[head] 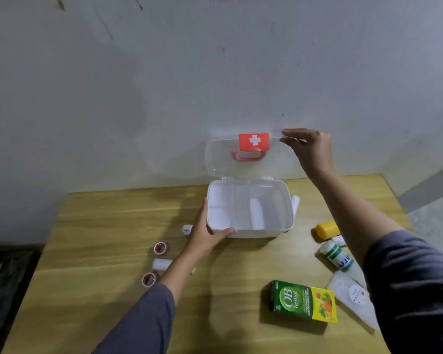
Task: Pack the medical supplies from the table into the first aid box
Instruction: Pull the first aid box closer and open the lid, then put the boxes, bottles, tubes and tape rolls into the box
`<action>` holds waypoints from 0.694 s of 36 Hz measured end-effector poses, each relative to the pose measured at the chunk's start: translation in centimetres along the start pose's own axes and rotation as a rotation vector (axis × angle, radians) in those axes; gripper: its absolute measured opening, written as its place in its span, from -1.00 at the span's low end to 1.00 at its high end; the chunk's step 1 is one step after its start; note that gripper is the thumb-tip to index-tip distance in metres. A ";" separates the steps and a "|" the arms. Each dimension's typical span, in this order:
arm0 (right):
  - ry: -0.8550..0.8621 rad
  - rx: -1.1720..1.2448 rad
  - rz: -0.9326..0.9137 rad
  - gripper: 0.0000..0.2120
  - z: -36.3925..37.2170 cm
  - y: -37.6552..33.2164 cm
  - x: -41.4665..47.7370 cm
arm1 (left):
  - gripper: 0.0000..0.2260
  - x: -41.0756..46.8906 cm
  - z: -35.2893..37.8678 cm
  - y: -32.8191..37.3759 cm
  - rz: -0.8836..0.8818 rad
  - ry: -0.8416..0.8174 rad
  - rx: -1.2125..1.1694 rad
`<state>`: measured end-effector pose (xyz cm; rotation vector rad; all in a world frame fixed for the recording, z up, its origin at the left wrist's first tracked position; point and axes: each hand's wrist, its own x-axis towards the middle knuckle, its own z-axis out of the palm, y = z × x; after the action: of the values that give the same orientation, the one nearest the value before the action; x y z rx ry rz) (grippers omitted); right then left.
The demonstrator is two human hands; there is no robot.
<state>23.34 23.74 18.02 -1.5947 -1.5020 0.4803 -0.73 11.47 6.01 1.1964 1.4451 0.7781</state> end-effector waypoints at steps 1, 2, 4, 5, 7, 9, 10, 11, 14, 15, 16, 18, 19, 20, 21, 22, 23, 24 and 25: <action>-0.004 0.028 0.015 -0.76 0.1 -0.2 0.1 | -0.04 -0.1 0.0 -0.2 -0.003 0.008 -0.008; -0.004 0.056 0.028 -0.76 0.2 -0.3 0.2 | -0.03 -0.1 0.1 -0.3 -0.002 0.015 -0.017; 0.001 0.098 0.056 -0.75 0.4 -0.4 0.4 | -0.02 -0.5 0.3 -0.4 0.002 0.020 -0.033; 0.007 0.113 0.070 -0.75 0.5 -0.3 0.5 | -0.01 -0.6 0.4 -0.5 0.008 0.023 -0.036; 0.013 0.140 0.084 -0.74 0.6 0.0 0.6 | 0.00 -0.8 0.7 -0.5 0.018 0.042 -0.024; 0.013 0.156 0.079 -0.73 0.6 0.3 0.7 | -0.01 -0.8 1.1 -0.3 0.034 0.075 -0.014; 0.012 0.159 0.074 -0.73 0.6 0.4 0.7 | -0.01 -0.8 1.3 -0.2 0.040 0.090 -0.015; 0.012 0.160 0.067 -0.72 0.6 0.4 0.6 | -0.02 -0.8 1.5 -0.1 0.042 0.104 -0.013; 0.019 0.151 0.049 -0.72 0.6 0.3 0.3 | -0.03 -0.7 1.8 -0.1 0.056 0.137 -0.004; 0.015 0.145 0.053 -0.72 0.6 0.3 0.3 | -0.02 -0.8 1.9 -0.1 0.057 0.144 0.001; 0.004 0.137 0.063 -0.71 0.6 0.2 0.2 | -0.02 -0.8 1.8 -0.2 0.061 0.146 0.002; -0.026 0.120 0.078 -0.70 0.5 0.3 0.1 | -0.03 -0.9 1.8 -0.5 0.062 0.140 0.006; -0.044 0.108 0.077 -0.68 0.4 0.3 -0.1 | -0.03 -1.0 1.8 -0.4 0.058 0.138 0.010; -0.057 0.091 0.069 -0.66 0.3 0.3 -0.3 | -0.02 -1.1 1.8 -0.5 0.059 0.139 0.014; -0.066 0.073 0.056 -0.63 0.1 0.4 -0.8 | -0.02 -1.2 1.8 -0.5 0.061 0.142 0.018; -0.068 0.061 0.045 -0.61 -0.1 0.4 -1.4 | -0.01 -1.2 1.8 -0.7 0.058 0.145 0.021; -0.065 0.063 0.042 -0.59 -0.4 0.6 -2.3 | -0.01 -1.2 1.9 -0.7 0.053 0.150 0.023; -0.057 0.074 0.044 -0.58 -0.7 0.7 -3.4 | -0.01 -1.3 1.9 -0.7 0.046 0.153 0.025; -0.046 0.092 0.048 -0.57 -1.0 1.0 -4.8 | -0.01 -1.3 2.0 -0.7 0.038 0.156 0.027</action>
<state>23.75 19.02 16.41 -1.5599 -1.4572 0.6091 0.93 9.77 5.36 1.2086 1.5675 0.8975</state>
